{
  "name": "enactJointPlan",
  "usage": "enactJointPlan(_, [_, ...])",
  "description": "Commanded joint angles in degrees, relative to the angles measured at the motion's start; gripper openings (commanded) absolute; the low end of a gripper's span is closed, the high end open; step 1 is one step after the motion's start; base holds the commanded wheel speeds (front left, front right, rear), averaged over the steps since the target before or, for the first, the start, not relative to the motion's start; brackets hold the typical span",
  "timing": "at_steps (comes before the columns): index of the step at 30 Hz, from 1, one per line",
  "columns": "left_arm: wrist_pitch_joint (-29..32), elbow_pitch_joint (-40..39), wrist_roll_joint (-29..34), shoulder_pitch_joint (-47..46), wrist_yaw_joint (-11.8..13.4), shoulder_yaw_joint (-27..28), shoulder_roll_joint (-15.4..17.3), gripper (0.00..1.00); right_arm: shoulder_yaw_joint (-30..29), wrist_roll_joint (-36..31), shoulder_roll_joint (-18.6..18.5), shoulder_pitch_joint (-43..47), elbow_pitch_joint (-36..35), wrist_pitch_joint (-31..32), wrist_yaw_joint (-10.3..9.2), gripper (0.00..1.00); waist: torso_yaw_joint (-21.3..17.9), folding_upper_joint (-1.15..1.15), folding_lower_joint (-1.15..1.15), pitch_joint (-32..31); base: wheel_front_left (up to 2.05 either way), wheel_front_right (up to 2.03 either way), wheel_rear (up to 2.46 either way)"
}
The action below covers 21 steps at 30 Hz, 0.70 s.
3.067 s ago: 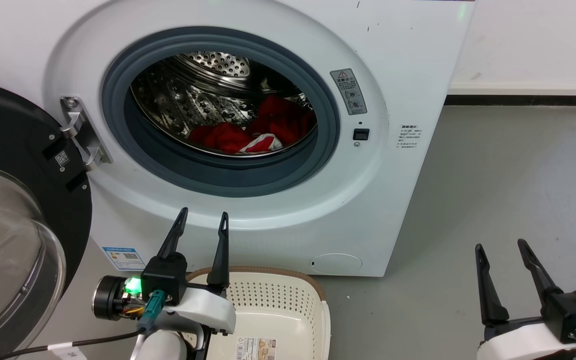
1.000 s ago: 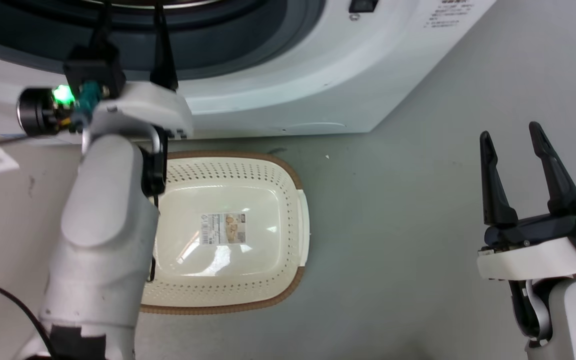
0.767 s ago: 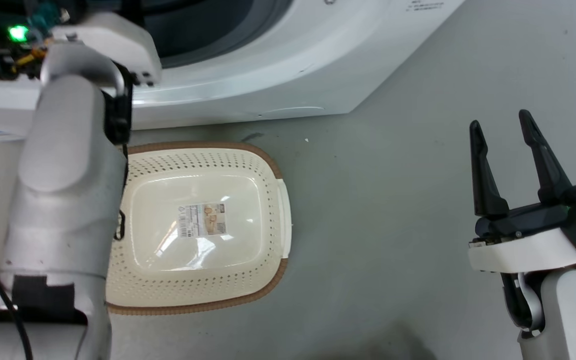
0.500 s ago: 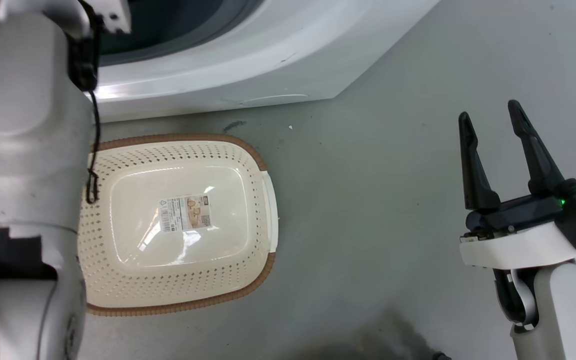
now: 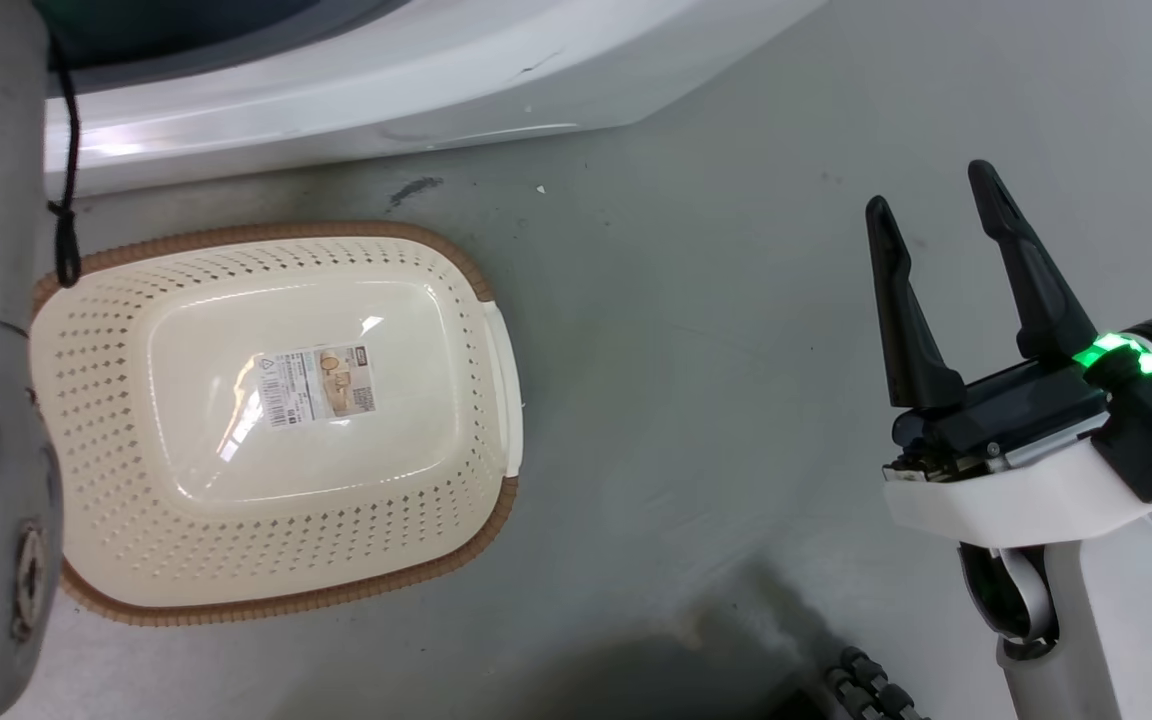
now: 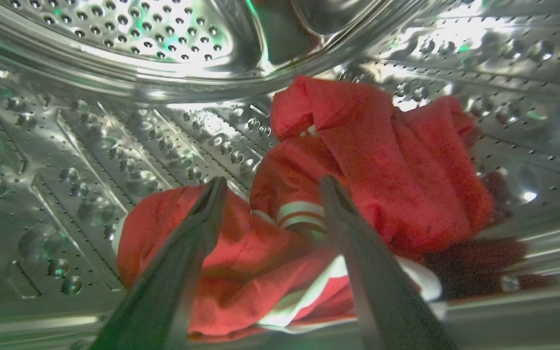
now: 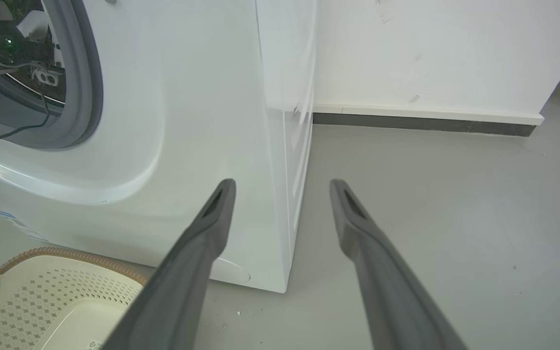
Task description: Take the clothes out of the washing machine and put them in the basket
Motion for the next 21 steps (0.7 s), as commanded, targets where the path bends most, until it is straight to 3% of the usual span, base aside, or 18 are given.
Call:
enactJointPlan(1, [1.8,0.9,0.3,-1.6,0.3,-0.3,0.9,1.00,0.7,0.5,-0.3,-1.0,-0.7,-0.1,-0.04,1.00,-1.0,0.00,-0.01,1.0,0.00,0.00,0.00])
enactJointPlan(12, [9.3,3.8,-0.4,-2.7,1.9,-0.6,2.7,1.00,2.2,2.4,-0.7,-1.4,-1.5,-0.1,-0.04,1.00,-3.3,0.00,-0.01,2.5,0.00,0.00,0.00])
enactJointPlan(13, [9.9,3.9,-0.3,-2.6,2.1,-0.7,2.8,0.79,2.3,2.5,-0.7,-1.4,-1.6,-0.1,-0.04,1.00,-3.4,0.00,-0.01,2.6,0.00,0.00,0.00])
enactJointPlan(14, [10.3,4.0,-0.4,-2.6,2.2,-0.6,3.0,0.46,2.4,2.6,-0.7,-1.5,-1.5,-0.1,-0.04,1.00,-3.6,0.00,-0.01,2.7,0.00,0.00,0.00])
enactJointPlan(15, [10.2,3.6,-0.5,-2.6,2.5,-0.6,3.1,0.30,2.5,2.9,-0.6,-1.5,-1.5,-0.1,-0.04,1.00,-3.7,0.00,-0.01,2.8,0.00,0.00,0.00])
enactJointPlan(16, [10.2,3.4,-0.2,-2.5,2.8,-0.8,3.3,0.00,2.6,3.0,-0.6,-1.5,-1.5,-0.1,-0.04,1.00,-3.8,0.00,-0.01,2.9,0.00,0.00,0.00])
enactJointPlan(21, [8.4,1.7,-0.3,-1.9,4.7,-0.7,4.2,0.00,2.9,3.6,-0.8,-1.8,-1.0,-0.1,-0.04,1.00,-4.3,0.00,-0.01,2.9,0.00,0.00,0.00])
